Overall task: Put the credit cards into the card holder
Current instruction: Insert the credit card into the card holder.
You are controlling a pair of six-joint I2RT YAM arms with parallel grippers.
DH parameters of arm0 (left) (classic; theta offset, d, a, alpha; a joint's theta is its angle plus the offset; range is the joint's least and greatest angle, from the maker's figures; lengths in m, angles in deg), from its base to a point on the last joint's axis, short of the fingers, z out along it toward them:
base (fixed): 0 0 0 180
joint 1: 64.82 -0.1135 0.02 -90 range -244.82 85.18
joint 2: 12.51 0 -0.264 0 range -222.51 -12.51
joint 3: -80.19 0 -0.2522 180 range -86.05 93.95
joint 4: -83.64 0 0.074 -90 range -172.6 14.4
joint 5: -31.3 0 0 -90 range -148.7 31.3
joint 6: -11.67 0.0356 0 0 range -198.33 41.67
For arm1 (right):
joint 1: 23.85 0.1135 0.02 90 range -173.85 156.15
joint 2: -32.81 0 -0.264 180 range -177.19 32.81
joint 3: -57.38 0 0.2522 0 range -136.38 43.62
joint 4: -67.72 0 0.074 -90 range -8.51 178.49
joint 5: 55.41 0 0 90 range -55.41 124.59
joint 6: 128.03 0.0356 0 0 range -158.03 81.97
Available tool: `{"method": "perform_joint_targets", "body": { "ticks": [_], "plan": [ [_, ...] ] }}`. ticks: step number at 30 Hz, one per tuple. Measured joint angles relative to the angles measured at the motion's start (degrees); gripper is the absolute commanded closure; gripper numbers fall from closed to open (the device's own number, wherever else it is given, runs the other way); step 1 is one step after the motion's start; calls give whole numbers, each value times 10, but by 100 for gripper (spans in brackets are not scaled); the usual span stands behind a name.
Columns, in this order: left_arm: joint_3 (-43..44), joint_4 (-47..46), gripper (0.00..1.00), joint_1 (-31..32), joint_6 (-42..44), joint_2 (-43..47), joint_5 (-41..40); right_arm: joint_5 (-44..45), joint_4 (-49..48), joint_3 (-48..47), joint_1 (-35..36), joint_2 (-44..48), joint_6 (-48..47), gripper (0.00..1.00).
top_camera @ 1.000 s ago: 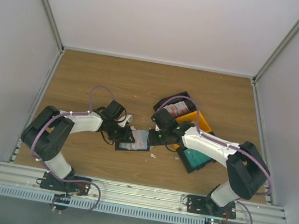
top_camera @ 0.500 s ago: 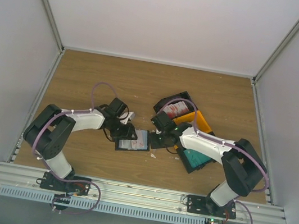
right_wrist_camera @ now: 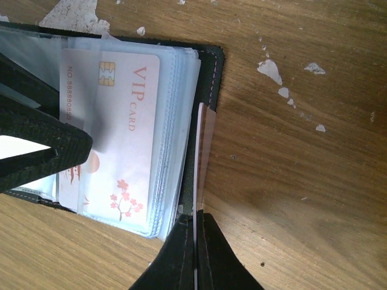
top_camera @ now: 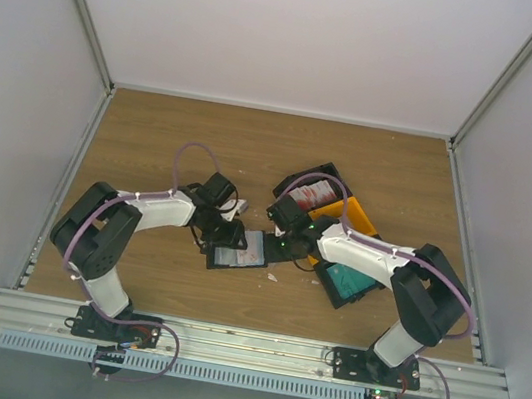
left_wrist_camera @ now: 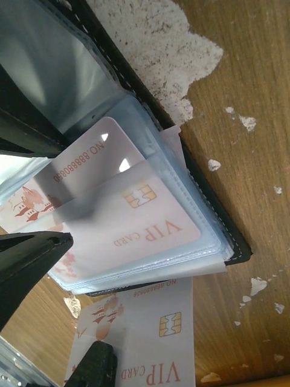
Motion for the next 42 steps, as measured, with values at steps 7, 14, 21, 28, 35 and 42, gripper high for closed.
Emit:
{"method": "perform_joint_targets", "body": {
  "ticks": [7,14,21,28,35,42],
  "plan": [
    [13,11,64,20,17,-4,-28,0,0,0,0,0,-5,99],
    [29,29,60,34,27,-9,-53,7,1,0,0,0,-5,99],
    [25,28,52,48,9,15,-72,38,15,0,0,8,5,99],
    [9,17,69,49,-26,62,-75,53,20,0,0,36,12,99],
    [-3,12,59,49,-43,45,-75,52,19,0,0,36,12,99],
    [-5,12,66,49,-44,35,-84,52,18,0,0,39,13,100]
  ]
}}
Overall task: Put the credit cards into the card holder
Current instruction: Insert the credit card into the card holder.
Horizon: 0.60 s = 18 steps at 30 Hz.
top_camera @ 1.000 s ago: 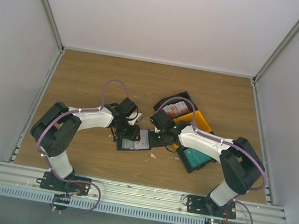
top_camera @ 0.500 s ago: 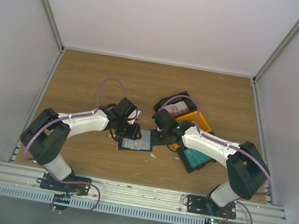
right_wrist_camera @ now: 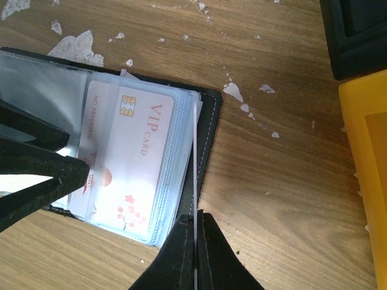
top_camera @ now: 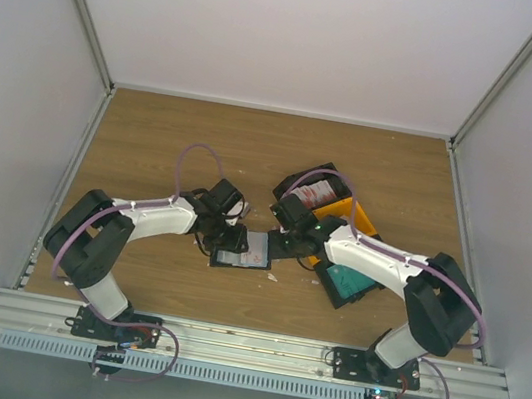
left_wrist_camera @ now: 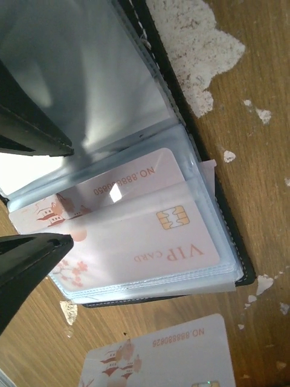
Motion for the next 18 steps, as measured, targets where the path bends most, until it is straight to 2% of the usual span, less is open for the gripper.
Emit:
{"method": "perform_joint_targets", "body": {
  "ticks": [3,5,9,14,18],
  "plan": [
    [0,0,78,0,-3,0,-3,-1,-1,0,0,4,0,100],
    [0,-3,79,0,-4,0,-2,-2,-4,2,0,8,1,100],
    [0,-13,77,0,-7,-1,6,-7,-11,4,0,13,3,99],
    [1,-19,66,2,-11,-7,12,-11,-15,10,0,16,4,99],
    [11,-19,66,5,-14,-19,10,-12,-18,16,0,16,6,100]
  ]
}}
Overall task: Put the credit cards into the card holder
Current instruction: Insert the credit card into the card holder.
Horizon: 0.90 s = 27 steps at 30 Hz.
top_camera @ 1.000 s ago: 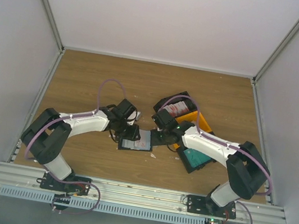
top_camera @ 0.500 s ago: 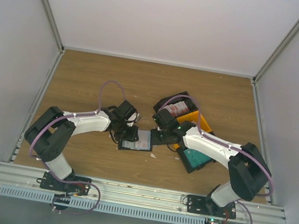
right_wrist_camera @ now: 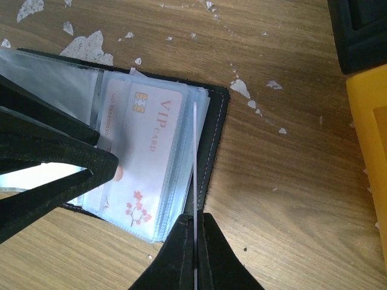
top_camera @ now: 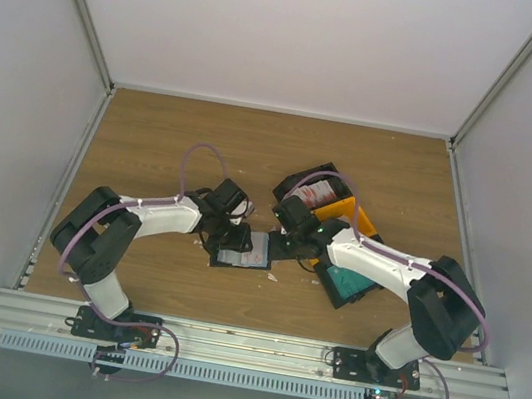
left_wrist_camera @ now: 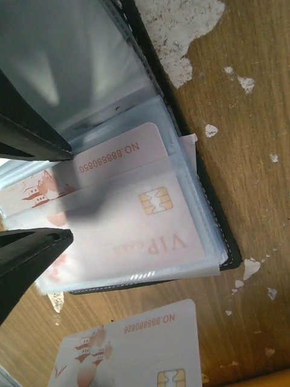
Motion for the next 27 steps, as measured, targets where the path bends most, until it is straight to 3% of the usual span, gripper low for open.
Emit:
{"method": "perform_joint_targets", "body": {
  "ticks": [14,27],
  "plan": [
    [-2,3,95,6,-11,-6,-33,0,-6,5,0,11,8,100],
    [-14,-7,97,6,-10,-5,-45,-45,-22,11,0,10,8,100]
  ]
}}
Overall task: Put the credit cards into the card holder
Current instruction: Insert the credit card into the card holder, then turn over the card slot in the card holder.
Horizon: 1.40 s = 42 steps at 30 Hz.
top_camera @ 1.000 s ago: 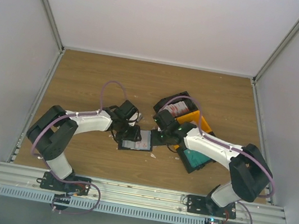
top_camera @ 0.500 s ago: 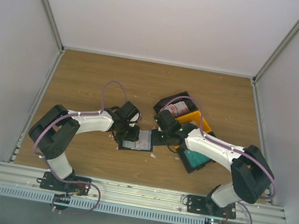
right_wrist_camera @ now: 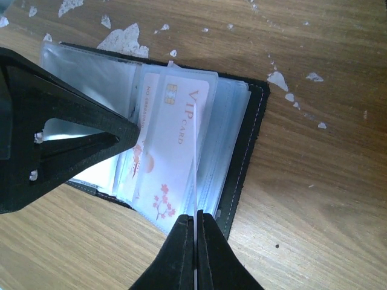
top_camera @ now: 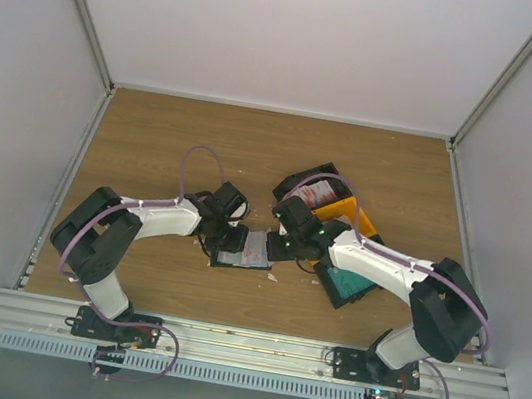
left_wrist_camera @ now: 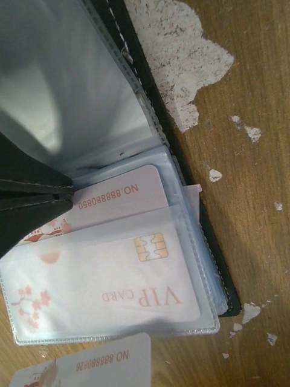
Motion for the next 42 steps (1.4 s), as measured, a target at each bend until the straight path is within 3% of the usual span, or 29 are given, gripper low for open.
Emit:
{"method": "perform_joint_targets", "body": {
  "ticks": [13,21,28,38,42],
  "plan": [
    [0,-1,98,0,0,0,0,15,16,0,0,-11,26,100],
    [0,-1,97,0,0,0,0,-20,-1,5,0,-21,23,100],
    [-13,0,86,0,-1,20,-11,-61,-33,18,0,-19,23,99],
    [-17,35,83,0,-2,89,-47,-114,-84,23,0,-19,23,100],
    [-17,55,78,0,-3,120,-72,-134,-107,23,1,-22,23,100]
  ]
}}
